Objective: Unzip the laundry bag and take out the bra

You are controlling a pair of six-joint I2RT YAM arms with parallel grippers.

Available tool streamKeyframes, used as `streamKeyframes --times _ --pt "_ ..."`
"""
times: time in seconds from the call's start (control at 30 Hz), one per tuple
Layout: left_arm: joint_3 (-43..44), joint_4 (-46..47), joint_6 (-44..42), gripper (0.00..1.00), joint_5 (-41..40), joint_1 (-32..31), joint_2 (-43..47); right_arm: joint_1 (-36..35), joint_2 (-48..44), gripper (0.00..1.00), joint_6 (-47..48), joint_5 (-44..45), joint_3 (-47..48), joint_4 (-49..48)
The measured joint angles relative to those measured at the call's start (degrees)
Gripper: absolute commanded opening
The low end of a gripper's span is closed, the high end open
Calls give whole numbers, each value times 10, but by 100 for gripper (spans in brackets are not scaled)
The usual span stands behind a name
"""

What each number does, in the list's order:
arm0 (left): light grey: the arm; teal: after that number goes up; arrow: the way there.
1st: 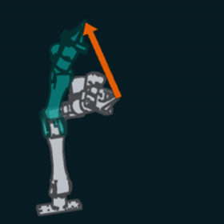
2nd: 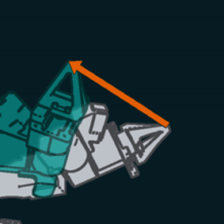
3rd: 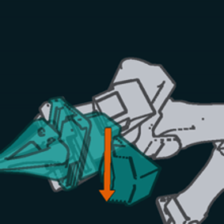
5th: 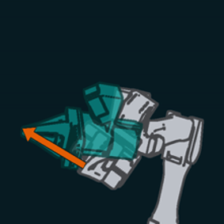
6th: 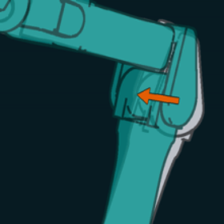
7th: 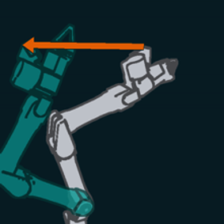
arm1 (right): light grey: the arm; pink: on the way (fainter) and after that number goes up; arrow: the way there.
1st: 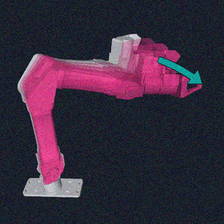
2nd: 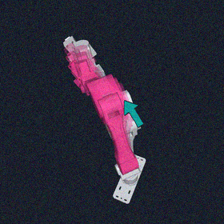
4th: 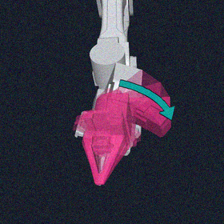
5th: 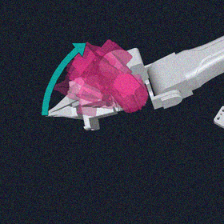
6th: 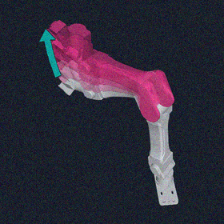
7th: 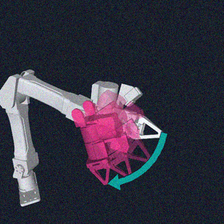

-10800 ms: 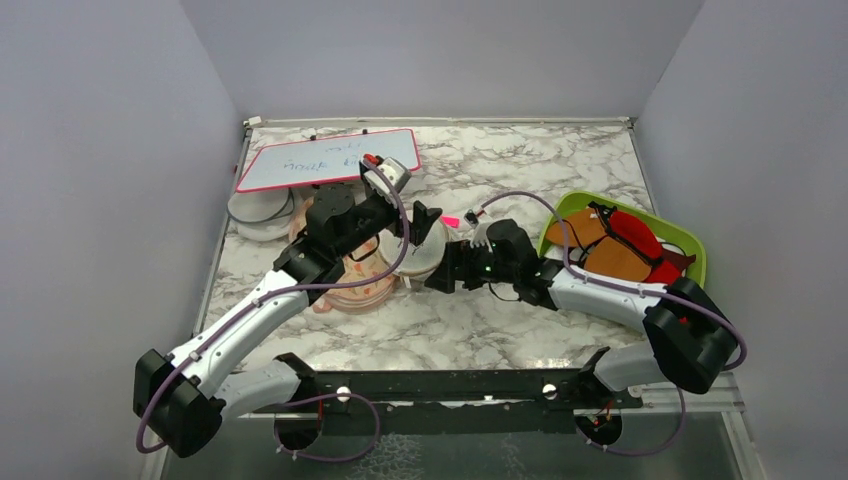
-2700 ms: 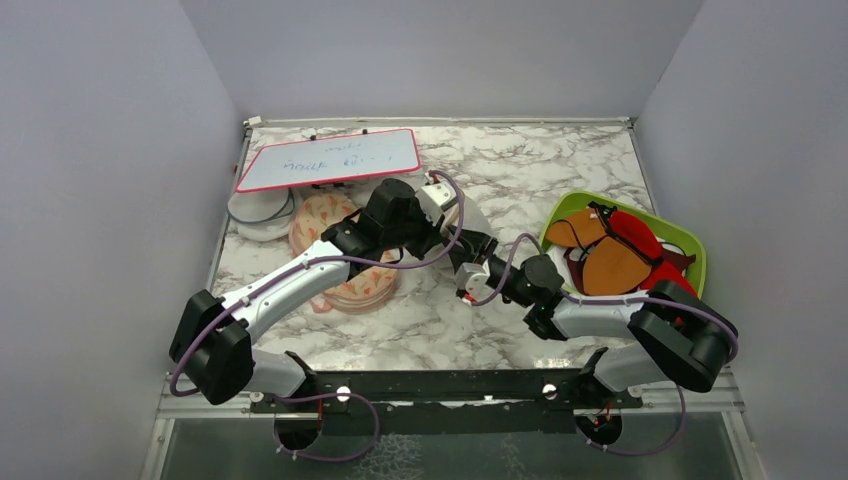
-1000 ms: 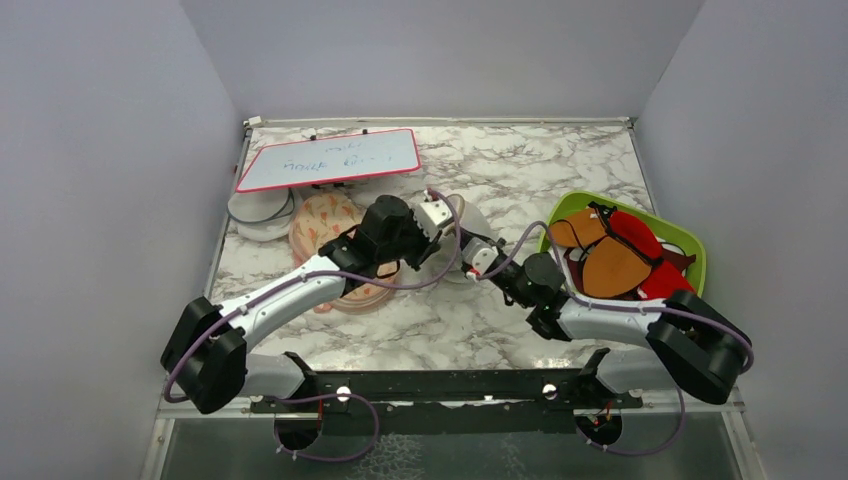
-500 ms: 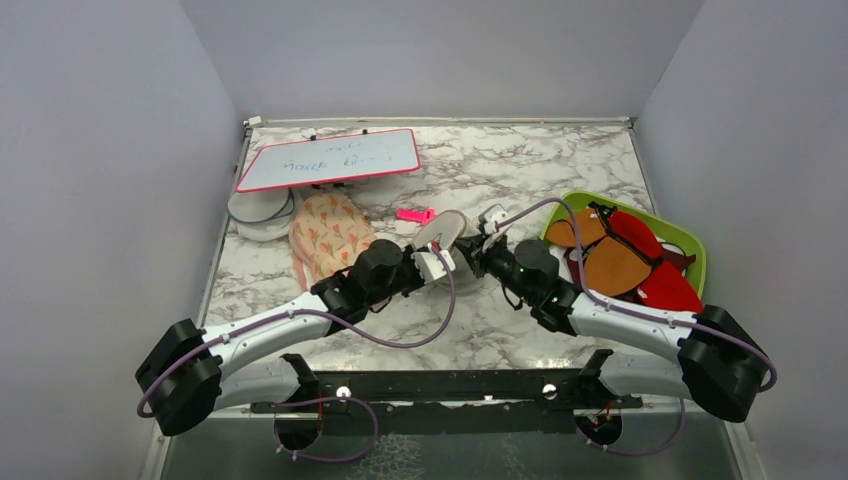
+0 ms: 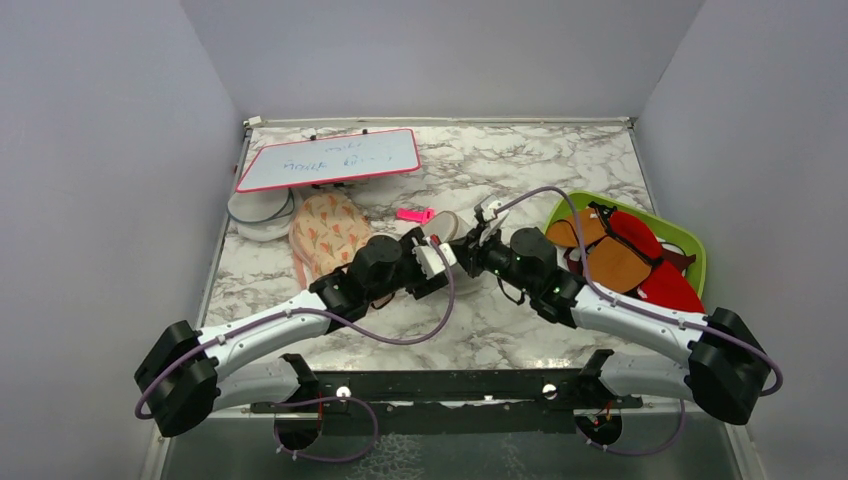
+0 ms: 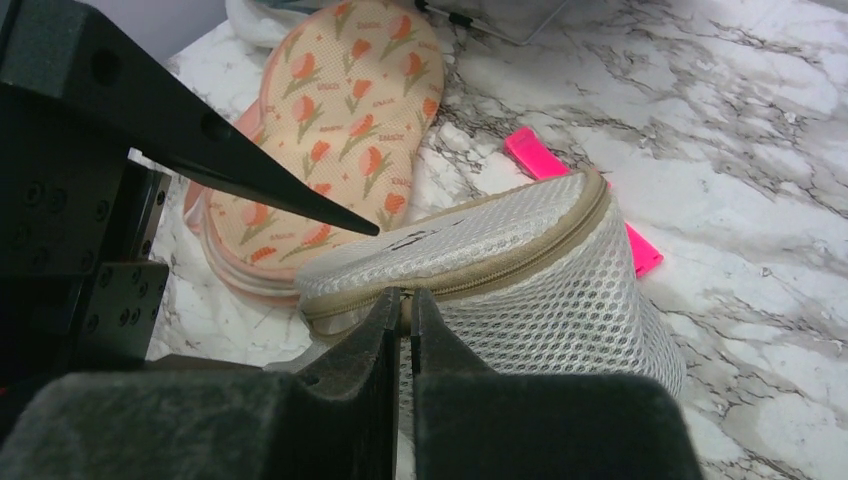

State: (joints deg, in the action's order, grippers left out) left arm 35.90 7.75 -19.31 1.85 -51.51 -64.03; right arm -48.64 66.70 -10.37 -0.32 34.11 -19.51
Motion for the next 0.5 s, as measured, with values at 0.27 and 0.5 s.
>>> streamKeyframes --times 0.27,0.5 --pt "17 6 26 41 8 0 -9 0 5 1 -40 -7 21 27" --pt "28 3 28 20 -14 0 -24 0 5 1 -49 -6 21 34"
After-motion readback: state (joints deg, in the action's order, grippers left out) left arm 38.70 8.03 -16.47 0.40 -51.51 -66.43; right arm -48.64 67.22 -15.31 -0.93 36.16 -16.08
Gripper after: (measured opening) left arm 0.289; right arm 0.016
